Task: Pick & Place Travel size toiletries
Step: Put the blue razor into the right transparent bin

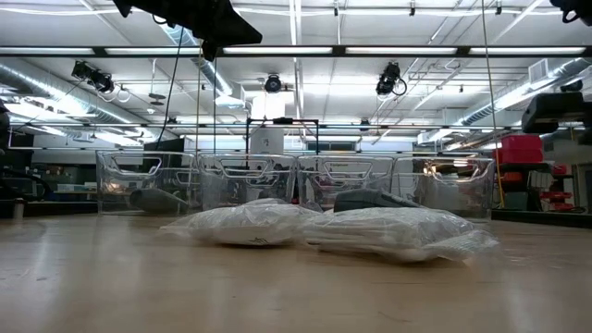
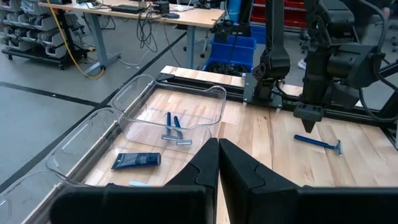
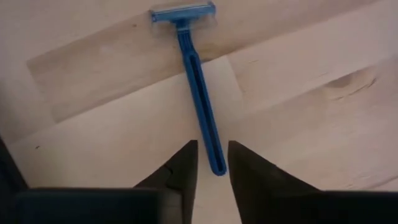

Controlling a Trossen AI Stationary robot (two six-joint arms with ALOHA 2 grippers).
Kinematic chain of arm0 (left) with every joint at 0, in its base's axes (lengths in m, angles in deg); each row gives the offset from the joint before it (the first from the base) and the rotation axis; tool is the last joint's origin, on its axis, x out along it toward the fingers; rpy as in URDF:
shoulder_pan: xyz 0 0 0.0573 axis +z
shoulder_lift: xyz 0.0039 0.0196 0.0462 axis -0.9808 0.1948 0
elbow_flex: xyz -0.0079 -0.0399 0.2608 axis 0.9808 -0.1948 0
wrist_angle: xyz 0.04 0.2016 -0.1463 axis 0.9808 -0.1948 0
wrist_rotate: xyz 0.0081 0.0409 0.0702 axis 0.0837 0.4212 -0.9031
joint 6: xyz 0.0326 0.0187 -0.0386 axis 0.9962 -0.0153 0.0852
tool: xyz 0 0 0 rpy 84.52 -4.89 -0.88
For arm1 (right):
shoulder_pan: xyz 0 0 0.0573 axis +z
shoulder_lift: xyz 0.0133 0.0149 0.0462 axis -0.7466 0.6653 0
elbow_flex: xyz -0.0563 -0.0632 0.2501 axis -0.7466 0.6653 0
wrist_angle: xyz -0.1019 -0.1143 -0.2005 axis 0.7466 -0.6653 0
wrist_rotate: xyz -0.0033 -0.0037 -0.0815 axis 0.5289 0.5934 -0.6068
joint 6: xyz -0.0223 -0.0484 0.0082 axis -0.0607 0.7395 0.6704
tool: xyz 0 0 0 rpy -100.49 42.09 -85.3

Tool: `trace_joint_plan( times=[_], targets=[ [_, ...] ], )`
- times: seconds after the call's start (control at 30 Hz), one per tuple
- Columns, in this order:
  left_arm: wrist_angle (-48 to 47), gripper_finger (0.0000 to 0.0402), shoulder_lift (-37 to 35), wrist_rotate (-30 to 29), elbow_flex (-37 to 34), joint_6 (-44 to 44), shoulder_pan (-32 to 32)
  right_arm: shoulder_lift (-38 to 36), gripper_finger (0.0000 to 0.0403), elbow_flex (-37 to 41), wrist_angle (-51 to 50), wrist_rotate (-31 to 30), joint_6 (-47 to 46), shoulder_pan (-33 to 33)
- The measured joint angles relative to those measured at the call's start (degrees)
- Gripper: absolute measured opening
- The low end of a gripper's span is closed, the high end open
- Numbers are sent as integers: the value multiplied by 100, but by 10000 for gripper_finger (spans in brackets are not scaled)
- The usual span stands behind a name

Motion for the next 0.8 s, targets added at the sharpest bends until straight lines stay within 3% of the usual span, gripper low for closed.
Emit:
trace_joint_plan(
  times=[0.37, 0.8],
  targets=[
    [0, 20, 0, 0, 0, 0, 1, 113, 169, 157, 468, 283, 157, 0],
    [-2, 20, 0, -151, 0, 0, 1, 856, 187, 175, 1165, 641, 557, 0]
  ],
)
